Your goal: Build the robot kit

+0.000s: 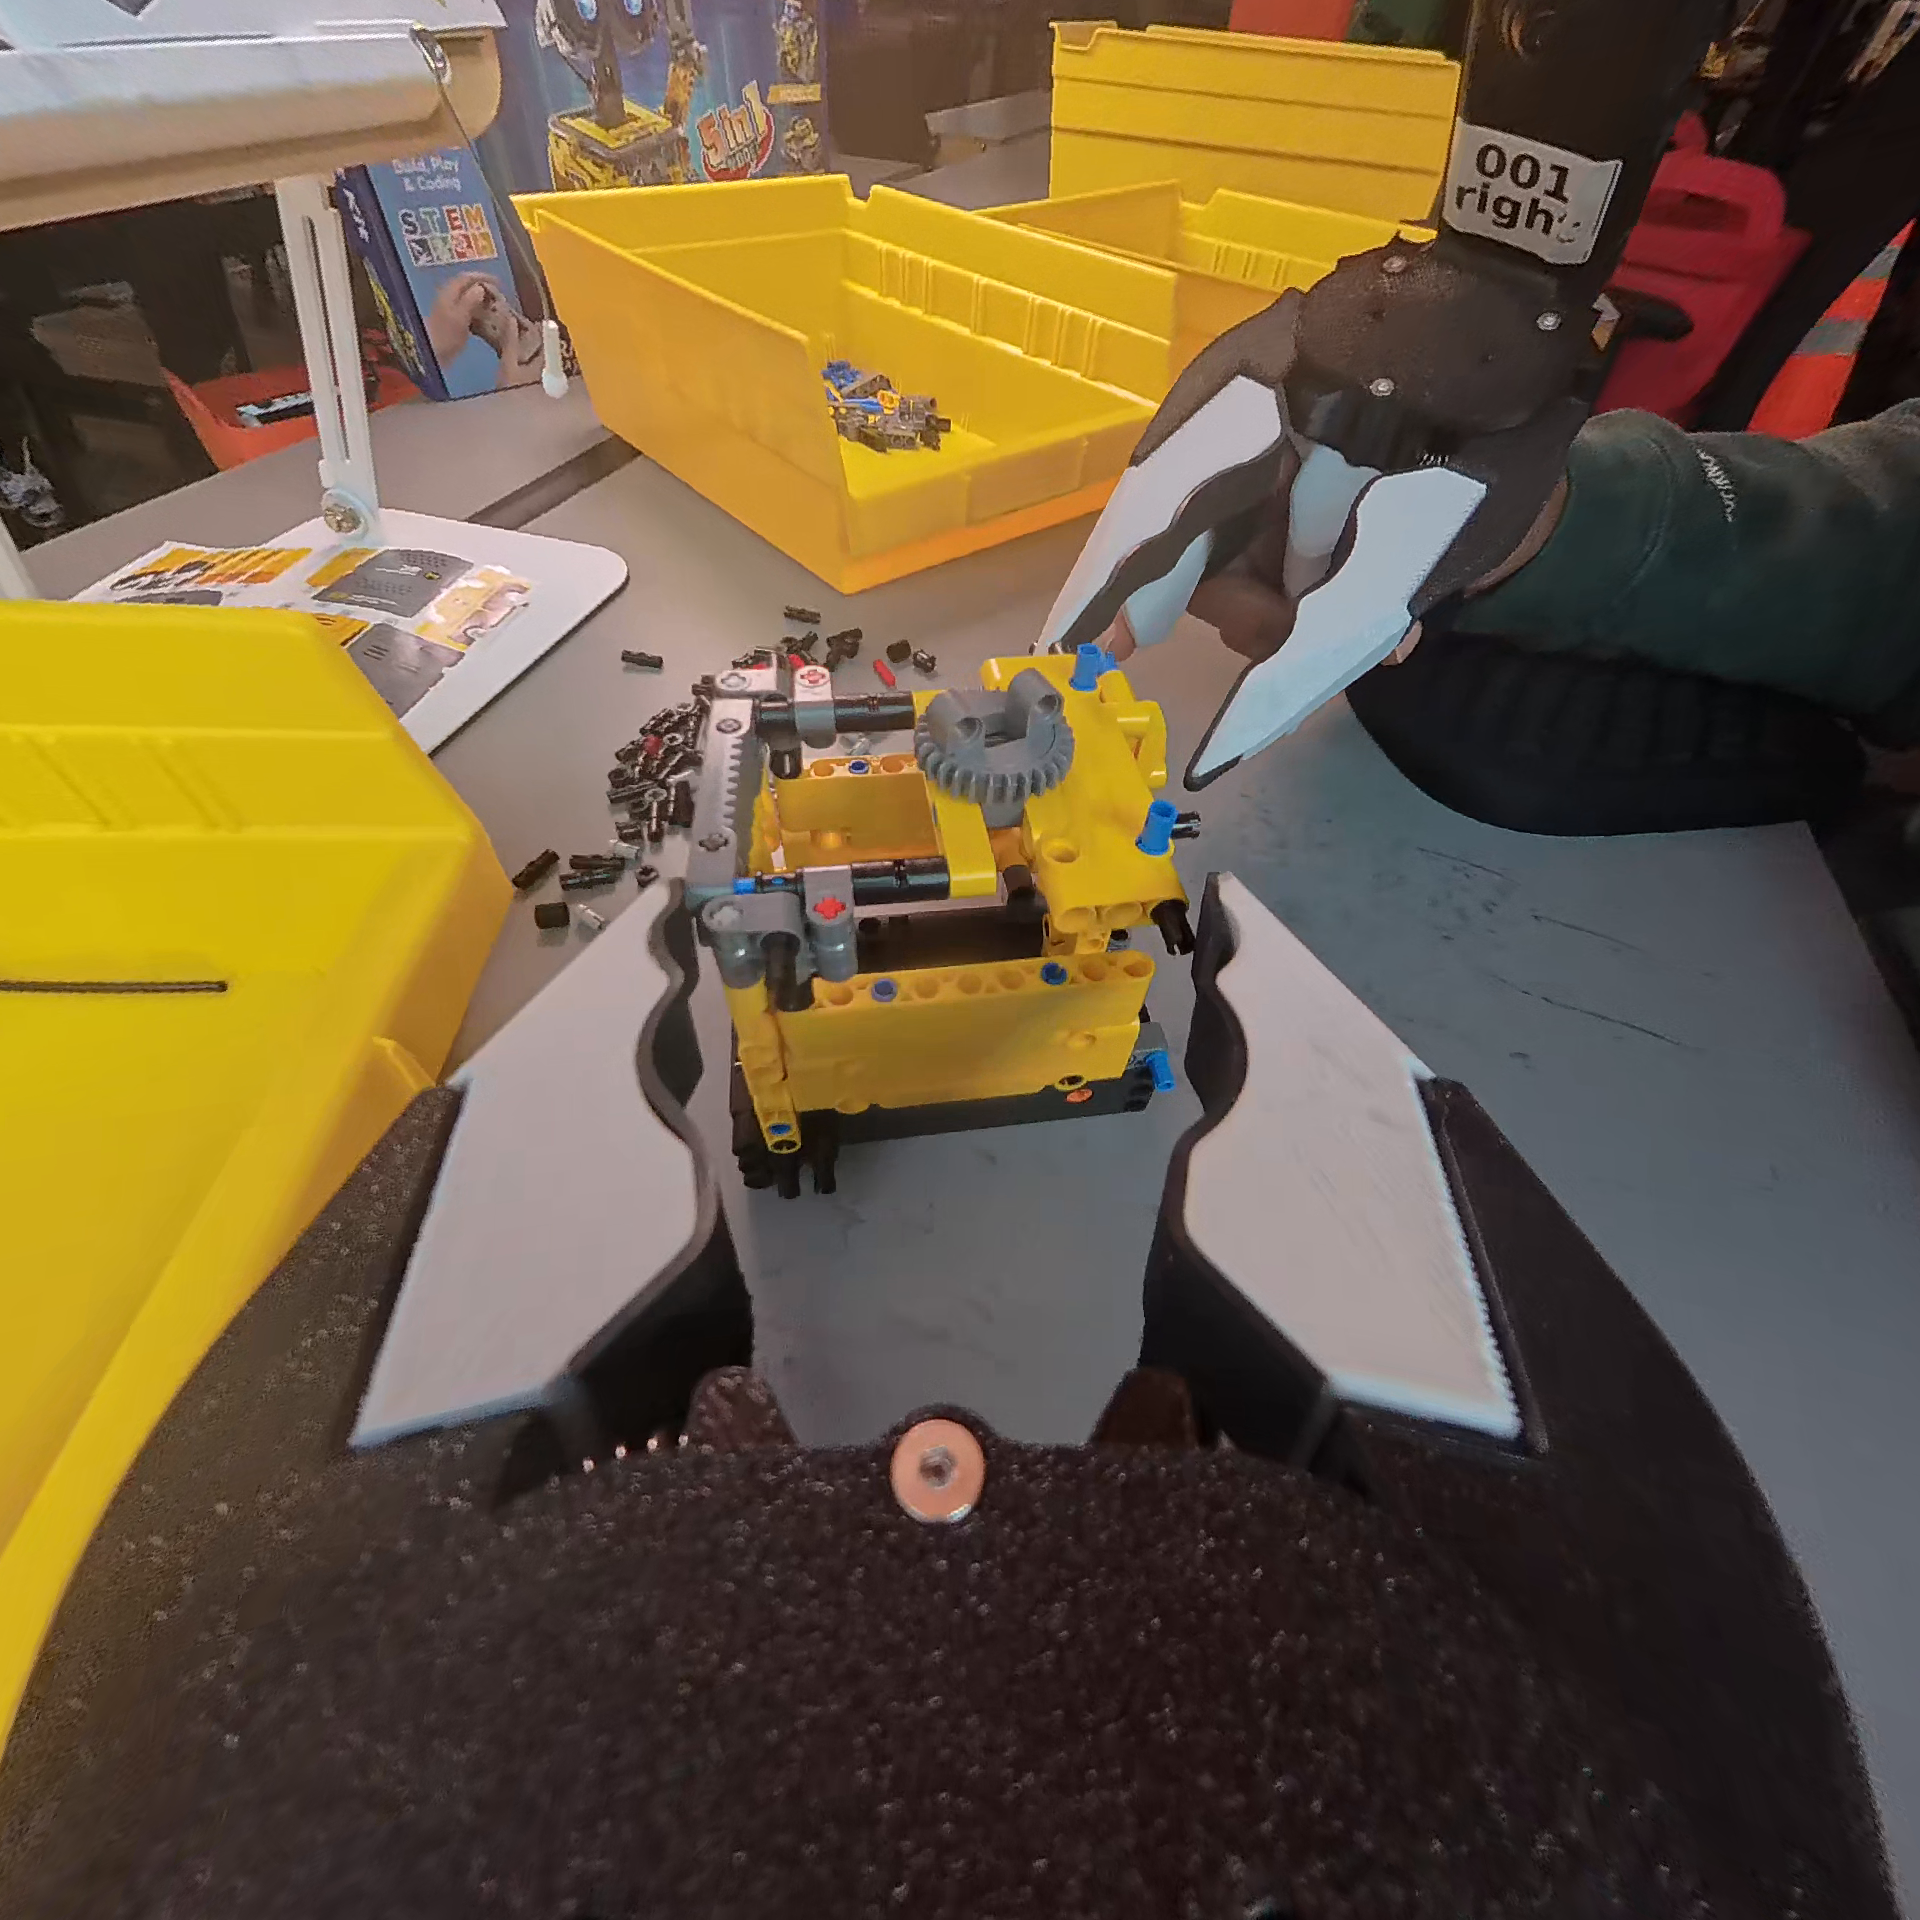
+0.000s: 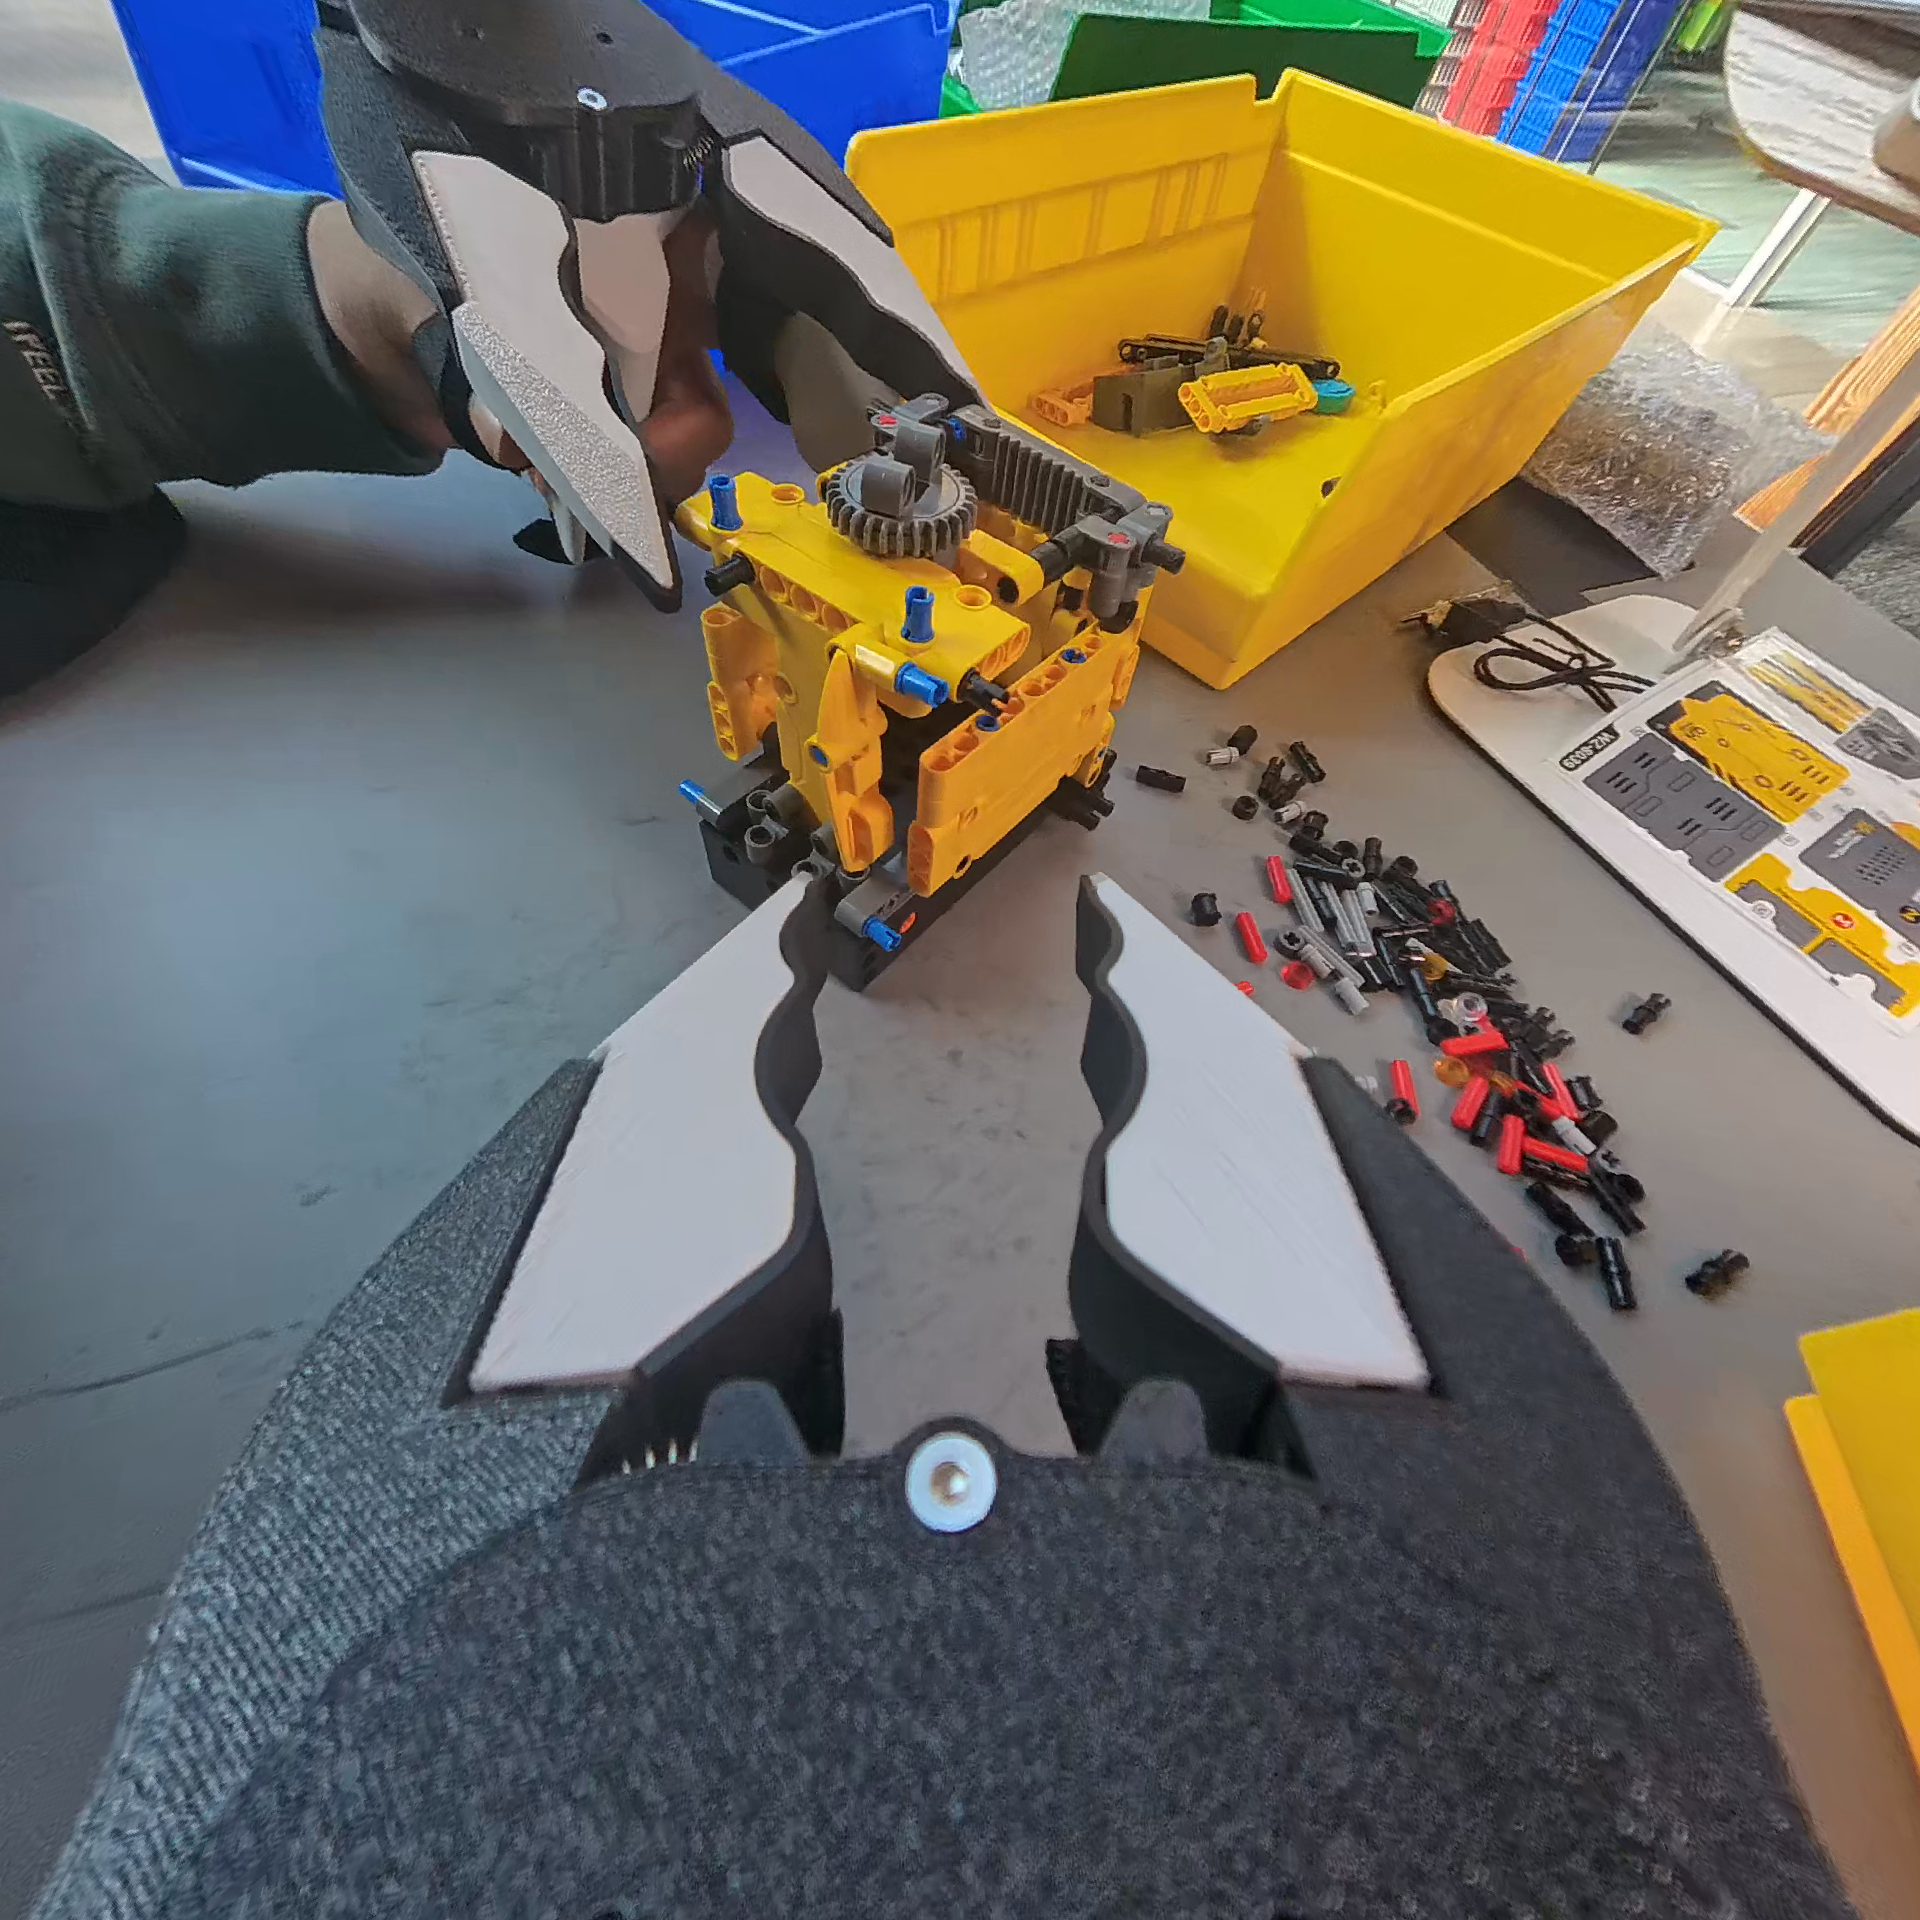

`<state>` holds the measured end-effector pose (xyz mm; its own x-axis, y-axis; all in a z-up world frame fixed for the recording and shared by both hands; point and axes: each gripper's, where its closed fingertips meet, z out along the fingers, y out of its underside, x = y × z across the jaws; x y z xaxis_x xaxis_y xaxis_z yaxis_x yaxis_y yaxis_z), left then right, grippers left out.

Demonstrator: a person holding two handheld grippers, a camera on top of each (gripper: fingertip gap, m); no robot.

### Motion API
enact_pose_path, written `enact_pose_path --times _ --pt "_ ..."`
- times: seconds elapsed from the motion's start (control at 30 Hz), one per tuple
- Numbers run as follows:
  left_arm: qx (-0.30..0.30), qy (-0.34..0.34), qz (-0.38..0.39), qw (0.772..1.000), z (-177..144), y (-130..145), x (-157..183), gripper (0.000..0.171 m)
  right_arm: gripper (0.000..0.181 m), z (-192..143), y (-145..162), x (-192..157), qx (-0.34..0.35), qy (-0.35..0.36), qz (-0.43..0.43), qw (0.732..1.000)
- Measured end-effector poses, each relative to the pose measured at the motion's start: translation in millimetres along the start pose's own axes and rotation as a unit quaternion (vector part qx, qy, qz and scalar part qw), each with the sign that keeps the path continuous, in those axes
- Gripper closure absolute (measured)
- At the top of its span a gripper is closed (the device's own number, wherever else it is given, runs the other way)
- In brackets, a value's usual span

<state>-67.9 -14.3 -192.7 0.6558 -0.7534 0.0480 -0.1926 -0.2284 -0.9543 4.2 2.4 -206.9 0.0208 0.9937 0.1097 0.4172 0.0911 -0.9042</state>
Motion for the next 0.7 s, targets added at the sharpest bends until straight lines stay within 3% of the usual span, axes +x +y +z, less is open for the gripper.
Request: enact_pose_path --times 0.3,0.53,0.7 --pt "0.014 0.018 0.000 1.000 6.0 -3.3 -6.3 0.076 0.132 -2.9 0.4 5.1 0.002 0.010 0.000 1.000" --pt "0.022 -0.017 0.004 1.000 -5.8 -4.0 -11.6 0.082 0.128 -3.6 5.7 10.4 -0.008 0.019 -0.001 1.000" --pt "0.065 -0.085 -0.009 0.994 -31.0 -19.2 -29.1 0.098 0.128 -19.3 10.8 46.2 -0.014 0.078 0.012 0.997"
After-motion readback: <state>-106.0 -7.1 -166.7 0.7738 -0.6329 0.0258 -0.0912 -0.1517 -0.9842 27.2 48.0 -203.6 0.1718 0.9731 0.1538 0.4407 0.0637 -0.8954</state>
